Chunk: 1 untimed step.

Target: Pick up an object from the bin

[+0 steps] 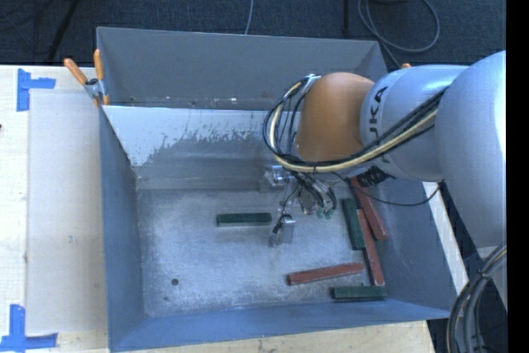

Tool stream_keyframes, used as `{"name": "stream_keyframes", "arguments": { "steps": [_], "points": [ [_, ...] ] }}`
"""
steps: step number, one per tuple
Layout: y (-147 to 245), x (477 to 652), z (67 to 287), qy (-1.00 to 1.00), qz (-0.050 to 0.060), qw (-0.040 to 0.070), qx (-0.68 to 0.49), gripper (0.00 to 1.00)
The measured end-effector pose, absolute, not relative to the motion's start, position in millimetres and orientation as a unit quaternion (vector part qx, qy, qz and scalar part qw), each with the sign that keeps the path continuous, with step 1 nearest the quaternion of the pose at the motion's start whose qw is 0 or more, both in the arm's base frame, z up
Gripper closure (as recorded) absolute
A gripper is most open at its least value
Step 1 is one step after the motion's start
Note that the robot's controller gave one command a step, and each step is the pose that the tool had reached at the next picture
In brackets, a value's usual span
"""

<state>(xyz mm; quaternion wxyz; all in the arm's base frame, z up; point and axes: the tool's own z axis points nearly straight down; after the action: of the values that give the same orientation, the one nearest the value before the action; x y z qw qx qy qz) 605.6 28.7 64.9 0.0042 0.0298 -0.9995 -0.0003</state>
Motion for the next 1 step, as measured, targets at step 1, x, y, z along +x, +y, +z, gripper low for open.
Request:
{"name": "stream_keyframes", "arguments": {
  "steps": [1],
  "points": [
    [28.1,607.8,69.7,-1.0,0.0,0.0,0.029,1.0]
  ]
}}
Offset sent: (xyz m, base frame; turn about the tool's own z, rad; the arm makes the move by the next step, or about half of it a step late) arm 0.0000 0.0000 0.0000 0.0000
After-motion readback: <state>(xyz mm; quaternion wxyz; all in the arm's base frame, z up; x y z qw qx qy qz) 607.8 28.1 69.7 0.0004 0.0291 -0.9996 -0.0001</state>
